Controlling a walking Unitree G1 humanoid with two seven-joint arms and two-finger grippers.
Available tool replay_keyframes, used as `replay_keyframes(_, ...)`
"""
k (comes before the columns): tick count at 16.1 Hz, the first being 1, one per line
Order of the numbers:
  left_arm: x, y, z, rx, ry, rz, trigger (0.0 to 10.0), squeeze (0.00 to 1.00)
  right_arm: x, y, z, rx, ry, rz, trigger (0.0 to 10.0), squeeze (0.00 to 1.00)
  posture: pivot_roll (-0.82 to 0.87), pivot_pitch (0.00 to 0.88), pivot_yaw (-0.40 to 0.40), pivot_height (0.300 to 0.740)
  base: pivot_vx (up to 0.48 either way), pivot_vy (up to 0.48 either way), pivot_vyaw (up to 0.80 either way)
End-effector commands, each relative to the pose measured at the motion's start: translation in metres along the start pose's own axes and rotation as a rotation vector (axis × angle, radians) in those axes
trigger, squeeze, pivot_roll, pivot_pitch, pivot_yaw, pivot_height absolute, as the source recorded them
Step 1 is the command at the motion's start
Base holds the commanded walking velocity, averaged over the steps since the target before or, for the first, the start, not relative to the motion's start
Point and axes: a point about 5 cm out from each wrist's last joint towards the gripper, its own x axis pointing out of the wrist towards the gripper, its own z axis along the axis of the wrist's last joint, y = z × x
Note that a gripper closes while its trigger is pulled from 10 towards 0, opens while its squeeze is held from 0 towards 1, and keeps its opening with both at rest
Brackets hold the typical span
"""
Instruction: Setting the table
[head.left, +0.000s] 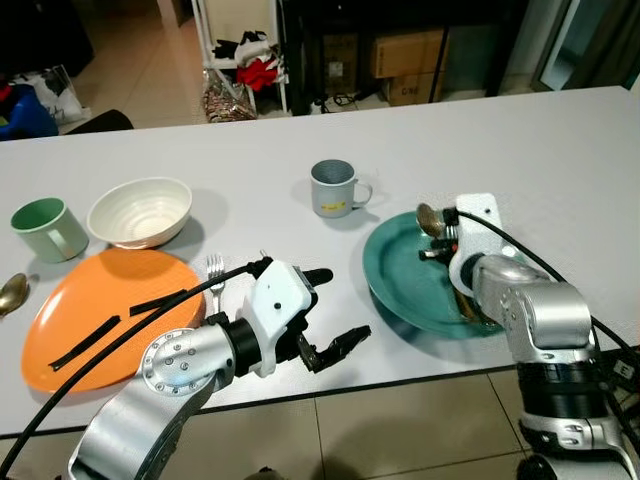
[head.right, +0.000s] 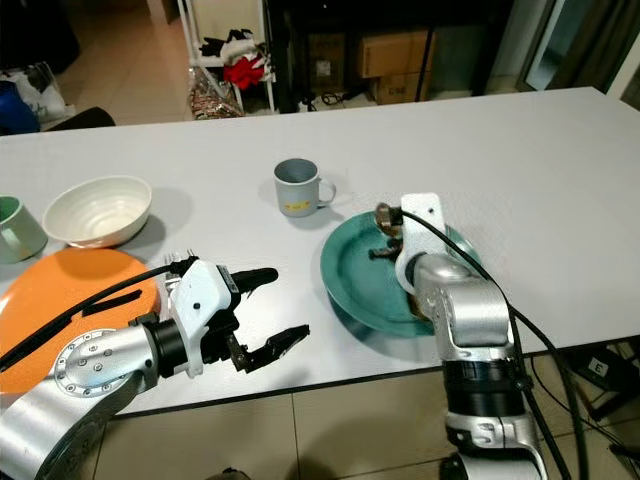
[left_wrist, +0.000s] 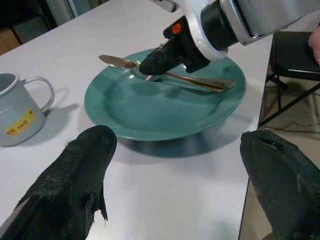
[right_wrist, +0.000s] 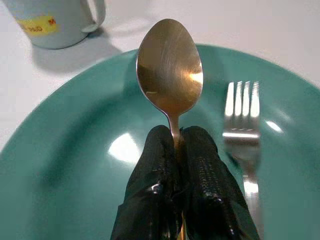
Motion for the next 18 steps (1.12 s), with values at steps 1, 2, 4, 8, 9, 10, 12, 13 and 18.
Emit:
replay_keyframes(1, 0.0, -0.003, 0.006, 0.011, -0.008, -0.019, 10.0, 0.0, 0.002, 0.005, 0.002, 0.015, 0.01, 0.023, 10.0, 0.0, 0.07, 0.0, 0.059, 0.74, 0.0, 0.0, 0.0)
replay_keyframes(2, 0.0, -0.004, 0.006, 0.011, -0.007, -0.023, 10.0, 0.0, 0.003, 0.006, 0.001, 0.018, 0.019, 0.027, 10.0, 0.0, 0.07, 0.0, 0.059, 0.74, 0.0, 0.0, 0.0)
replay_keyframes(4, 0.001, -0.007, 0.008, 0.008, -0.008, -0.033, 10.0, 0.0, 0.006, 0.007, -0.003, 0.019, 0.052, 0.013, 10.0, 0.0, 0.07, 0.0, 0.055, 0.74, 0.0, 0.0, 0.0)
replay_keyframes(8, 0.003, -0.015, 0.013, 0.0, -0.006, -0.07, 10.0, 0.0, 0.011, 0.008, -0.011, 0.005, 0.114, -0.013, 10.0, 0.0, 0.07, 0.0, 0.052, 0.74, 0.0, 0.0, 0.0)
replay_keyframes(9, 0.003, -0.015, 0.014, 0.0, -0.006, -0.072, 10.0, 0.0, 0.012, 0.008, -0.013, 0.006, 0.124, -0.019, 10.0, 0.0, 0.07, 0.0, 0.051, 0.74, 0.0, 0.0, 0.0)
replay_keyframes(10, 0.0, -0.012, 0.011, -0.001, 0.0, -0.07, 10.0, 0.0, 0.012, 0.007, -0.014, 0.014, 0.132, -0.02, 10.0, 0.0, 0.07, 0.0, 0.051, 0.74, 0.0, 0.0, 0.0)
replay_keyframes(12, -0.002, -0.009, 0.009, -0.003, 0.006, -0.069, 10.0, 0.0, 0.013, 0.006, -0.016, 0.016, 0.139, -0.027, 10.0, 0.0, 0.07, 0.0, 0.051, 0.74, 0.0, 0.0, 0.0)
replay_keyframes(13, -0.002, -0.009, 0.008, -0.004, 0.009, -0.068, 10.0, 0.0, 0.013, 0.006, -0.015, 0.017, 0.138, -0.034, 10.0, 0.0, 0.07, 0.0, 0.052, 0.74, 0.0, 0.0, 0.0)
replay_keyframes(18, -0.004, -0.007, 0.006, -0.005, 0.012, -0.066, 10.0, 0.0, 0.006, 0.005, -0.003, 0.008, 0.086, -0.052, 10.0, 1.0, 0.07, 0.0, 0.054, 0.74, 0.0, 0.0, 0.0)
